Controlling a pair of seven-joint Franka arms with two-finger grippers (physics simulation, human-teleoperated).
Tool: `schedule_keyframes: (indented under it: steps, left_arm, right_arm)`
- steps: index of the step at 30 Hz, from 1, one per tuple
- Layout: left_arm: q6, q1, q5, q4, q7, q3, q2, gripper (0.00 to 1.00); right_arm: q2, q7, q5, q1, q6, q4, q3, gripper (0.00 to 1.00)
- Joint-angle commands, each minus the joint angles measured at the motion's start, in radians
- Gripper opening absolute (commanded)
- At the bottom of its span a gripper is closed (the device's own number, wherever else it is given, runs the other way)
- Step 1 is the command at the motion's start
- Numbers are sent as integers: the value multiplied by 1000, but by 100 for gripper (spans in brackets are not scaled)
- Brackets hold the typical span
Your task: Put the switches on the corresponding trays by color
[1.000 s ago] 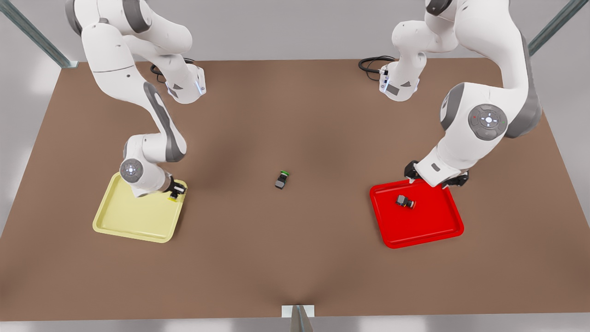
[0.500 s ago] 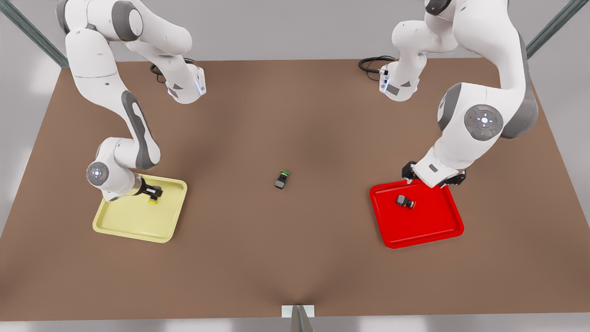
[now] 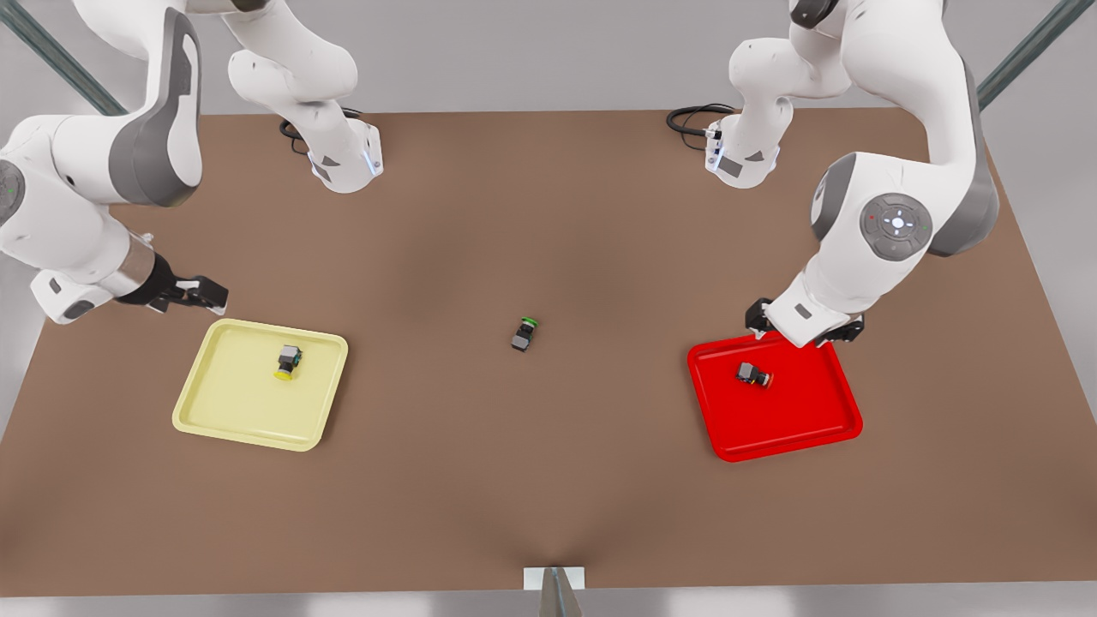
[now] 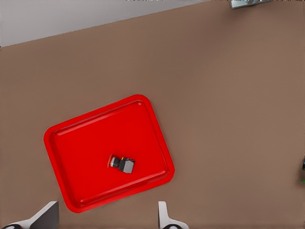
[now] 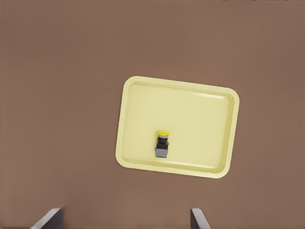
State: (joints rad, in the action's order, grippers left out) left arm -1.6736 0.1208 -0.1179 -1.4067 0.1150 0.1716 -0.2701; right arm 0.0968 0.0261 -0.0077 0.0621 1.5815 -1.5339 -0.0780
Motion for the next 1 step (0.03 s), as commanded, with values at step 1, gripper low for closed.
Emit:
schedule_keyframes:
  steps: [1]
  left_arm:
    - [0, 0, 0, 0, 0, 0, 0, 100]
  right_arm:
    - [0, 0, 0, -16, 0, 0, 0, 100]
